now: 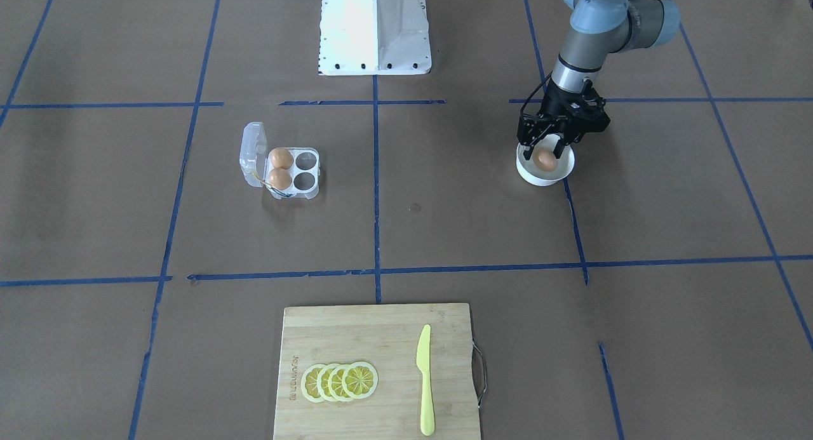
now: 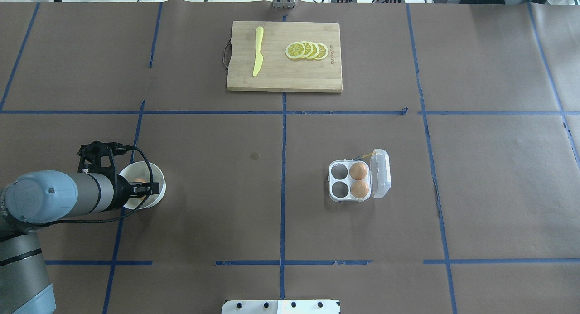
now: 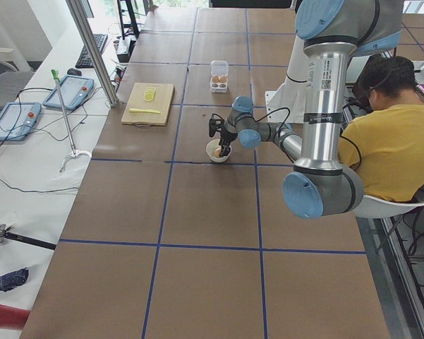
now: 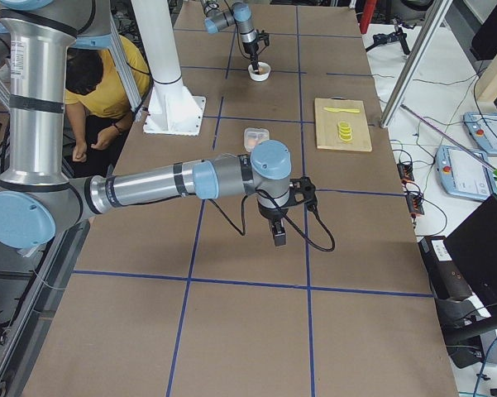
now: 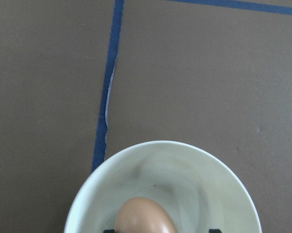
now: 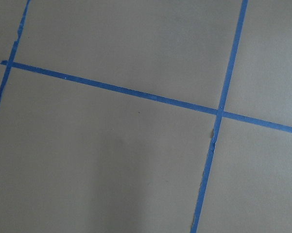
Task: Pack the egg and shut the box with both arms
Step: 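Close the left gripper on the brown egg inside the bowl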
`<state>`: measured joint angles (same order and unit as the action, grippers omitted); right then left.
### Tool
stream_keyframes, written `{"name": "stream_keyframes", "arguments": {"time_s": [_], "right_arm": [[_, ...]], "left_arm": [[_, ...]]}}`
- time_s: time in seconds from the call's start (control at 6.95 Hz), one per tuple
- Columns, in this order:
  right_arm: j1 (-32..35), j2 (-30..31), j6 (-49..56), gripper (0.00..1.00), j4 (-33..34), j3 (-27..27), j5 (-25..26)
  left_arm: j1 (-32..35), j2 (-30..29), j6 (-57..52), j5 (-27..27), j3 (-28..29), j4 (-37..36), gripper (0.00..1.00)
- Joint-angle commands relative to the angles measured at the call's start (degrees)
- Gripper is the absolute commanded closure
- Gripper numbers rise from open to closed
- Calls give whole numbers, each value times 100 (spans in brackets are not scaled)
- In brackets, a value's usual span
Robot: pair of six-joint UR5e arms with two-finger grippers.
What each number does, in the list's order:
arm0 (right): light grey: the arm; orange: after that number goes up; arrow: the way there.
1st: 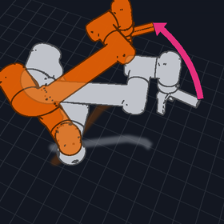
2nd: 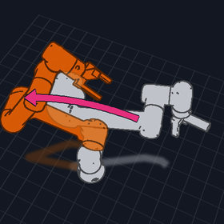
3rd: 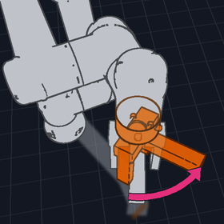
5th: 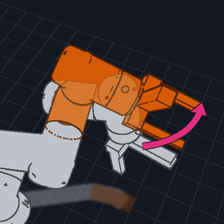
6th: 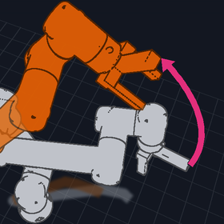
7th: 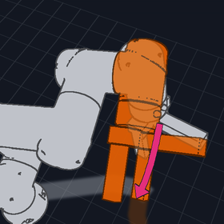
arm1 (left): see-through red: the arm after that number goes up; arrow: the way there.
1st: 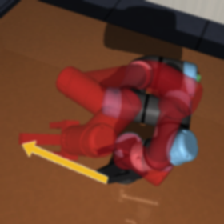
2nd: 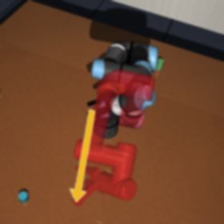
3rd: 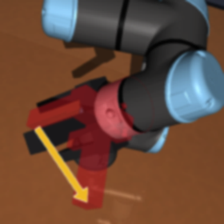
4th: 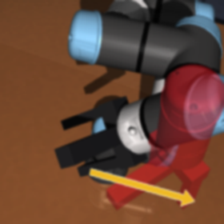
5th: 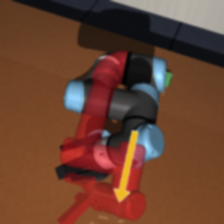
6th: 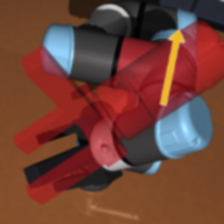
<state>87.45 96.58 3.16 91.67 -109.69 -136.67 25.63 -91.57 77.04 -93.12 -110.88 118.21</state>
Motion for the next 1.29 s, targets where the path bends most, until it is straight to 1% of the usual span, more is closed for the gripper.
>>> {"name": "stream_keyframes", "arguments": {"time_s": [0.0, 0.14, 0.43, 0.58, 0.72, 1.01, 1.15], "right_arm": [[0, 1, 0, 0, 0, 0, 0], [0, 1, 0, 0, 0, 0, 0], [0, 1, 0, 0, 0, 0, 0], [0, 1, 0, 0, 0, 0, 0], [9, -7, 0, 0, 0, 0, 0], [9, -8, 0, 0, 0, 0, 0], [9, -8, 0, 0, 0, 0, 0]], "left_arm": [[-14, -80, -13, 5, 66, 0, 30], [-23, -246, -13, 5, 231, 0, 31], [-32, -309, -13, 5, 303, 0, 32], [-41, -309, -13, 13, 295, 9, 47], [-32, -309, -22, 13, 277, 9, 78], [47, -231, -477, 5, 59, 17, 100], [178, -230, -522, 5, -21, 17, 100]]}}
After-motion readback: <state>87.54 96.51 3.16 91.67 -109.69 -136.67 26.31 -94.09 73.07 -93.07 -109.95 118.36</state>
